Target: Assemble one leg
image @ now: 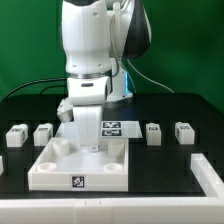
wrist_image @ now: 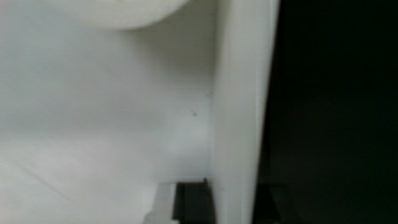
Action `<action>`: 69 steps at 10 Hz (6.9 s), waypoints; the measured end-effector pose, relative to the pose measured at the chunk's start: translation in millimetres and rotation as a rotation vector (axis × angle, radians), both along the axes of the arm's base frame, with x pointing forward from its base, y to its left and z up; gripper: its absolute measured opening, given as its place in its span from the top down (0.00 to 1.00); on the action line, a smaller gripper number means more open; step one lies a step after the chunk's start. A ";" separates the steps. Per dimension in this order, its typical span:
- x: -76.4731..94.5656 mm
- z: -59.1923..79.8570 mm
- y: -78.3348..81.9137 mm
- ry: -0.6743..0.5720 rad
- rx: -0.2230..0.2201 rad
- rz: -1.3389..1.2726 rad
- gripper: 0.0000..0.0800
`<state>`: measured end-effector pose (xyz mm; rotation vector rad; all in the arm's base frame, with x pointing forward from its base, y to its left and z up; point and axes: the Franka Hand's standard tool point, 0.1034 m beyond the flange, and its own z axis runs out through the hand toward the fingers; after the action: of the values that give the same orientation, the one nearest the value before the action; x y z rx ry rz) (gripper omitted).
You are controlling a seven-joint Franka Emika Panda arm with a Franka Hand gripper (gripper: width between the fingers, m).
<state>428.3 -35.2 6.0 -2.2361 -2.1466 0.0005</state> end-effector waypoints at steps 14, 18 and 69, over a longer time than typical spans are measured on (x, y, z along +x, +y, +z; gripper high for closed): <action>50.0 0.6 83.1 -0.026 0.046 0.062 0.93; 71.8 0.3 102.1 -0.035 0.063 0.020 0.93; -60.3 -1.0 204.2 0.843 -0.792 -1.340 0.19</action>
Offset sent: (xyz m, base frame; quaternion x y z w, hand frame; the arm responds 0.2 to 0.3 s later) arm 0.0000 0.0000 0.0000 0.0000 0.0000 0.0000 1.0000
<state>367.9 169.1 5.0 -2.6993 -0.0245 1.5317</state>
